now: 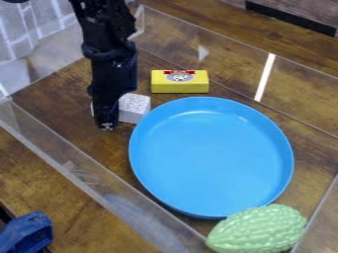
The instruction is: Put the white object in the blue tray
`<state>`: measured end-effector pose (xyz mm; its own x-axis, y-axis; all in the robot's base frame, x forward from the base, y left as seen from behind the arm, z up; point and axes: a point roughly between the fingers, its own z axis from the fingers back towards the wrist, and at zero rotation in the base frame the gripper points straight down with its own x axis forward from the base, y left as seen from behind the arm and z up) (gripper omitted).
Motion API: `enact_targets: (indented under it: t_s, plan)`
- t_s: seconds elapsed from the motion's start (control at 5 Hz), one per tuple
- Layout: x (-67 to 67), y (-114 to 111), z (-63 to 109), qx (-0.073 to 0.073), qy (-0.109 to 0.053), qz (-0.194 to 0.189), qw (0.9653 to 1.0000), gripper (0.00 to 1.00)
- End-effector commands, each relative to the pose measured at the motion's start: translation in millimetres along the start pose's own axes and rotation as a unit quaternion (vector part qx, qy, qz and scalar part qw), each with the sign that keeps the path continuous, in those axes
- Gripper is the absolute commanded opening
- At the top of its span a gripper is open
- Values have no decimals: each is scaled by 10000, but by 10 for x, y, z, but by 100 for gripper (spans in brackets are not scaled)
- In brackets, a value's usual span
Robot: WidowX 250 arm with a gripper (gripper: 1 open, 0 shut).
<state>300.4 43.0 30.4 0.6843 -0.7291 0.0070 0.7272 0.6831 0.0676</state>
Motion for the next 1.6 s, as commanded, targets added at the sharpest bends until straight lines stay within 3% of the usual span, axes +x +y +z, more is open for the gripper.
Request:
enact_targets:
  t_s: [0.0, 0.4, 1.4]
  plan:
    - [51, 95, 92, 108, -53, -30, 9999, 0]
    - [174, 219, 113, 117, 13, -208, 9997, 0]
    - [282, 374, 240, 256, 238, -409, 9985, 0]
